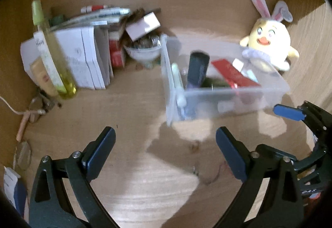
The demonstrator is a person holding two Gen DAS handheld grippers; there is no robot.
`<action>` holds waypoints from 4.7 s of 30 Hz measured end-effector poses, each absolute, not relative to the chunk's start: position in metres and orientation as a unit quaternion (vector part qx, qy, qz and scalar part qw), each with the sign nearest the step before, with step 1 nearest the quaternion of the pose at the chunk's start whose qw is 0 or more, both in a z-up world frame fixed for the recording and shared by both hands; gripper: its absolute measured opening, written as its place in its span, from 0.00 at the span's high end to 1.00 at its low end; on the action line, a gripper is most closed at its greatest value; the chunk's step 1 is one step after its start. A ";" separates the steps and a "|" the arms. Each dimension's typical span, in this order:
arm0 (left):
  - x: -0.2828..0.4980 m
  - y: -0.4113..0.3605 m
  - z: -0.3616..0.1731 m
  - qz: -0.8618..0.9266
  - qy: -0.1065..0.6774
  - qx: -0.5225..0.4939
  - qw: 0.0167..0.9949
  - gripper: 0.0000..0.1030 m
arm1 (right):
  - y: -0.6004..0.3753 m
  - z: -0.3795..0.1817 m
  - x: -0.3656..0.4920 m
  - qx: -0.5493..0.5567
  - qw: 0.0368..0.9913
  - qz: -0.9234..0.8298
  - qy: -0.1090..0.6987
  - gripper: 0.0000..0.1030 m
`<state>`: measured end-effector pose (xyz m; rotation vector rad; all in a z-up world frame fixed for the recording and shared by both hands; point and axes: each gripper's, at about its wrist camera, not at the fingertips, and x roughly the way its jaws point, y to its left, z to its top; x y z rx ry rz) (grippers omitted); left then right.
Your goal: Organize objects
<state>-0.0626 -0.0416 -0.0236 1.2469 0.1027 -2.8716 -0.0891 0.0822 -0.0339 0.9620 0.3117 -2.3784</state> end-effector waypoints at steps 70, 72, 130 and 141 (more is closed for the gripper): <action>-0.065 0.001 0.003 -0.931 0.035 0.358 -0.054 0.88 | 0.125 0.022 -0.092 0.309 0.253 -0.916 0.042 0.81; -0.066 0.003 0.011 -0.935 0.038 0.348 -0.057 0.88 | 0.127 0.027 -0.093 0.302 0.252 -0.919 0.039 0.81; -0.165 0.045 -0.016 -0.912 0.031 0.394 -0.112 0.84 | 0.141 -0.020 -0.196 0.377 0.199 -0.903 0.057 0.79; -0.146 0.044 0.005 -0.925 0.025 0.366 -0.104 0.52 | 0.143 0.000 -0.183 0.349 0.197 -0.914 0.055 0.39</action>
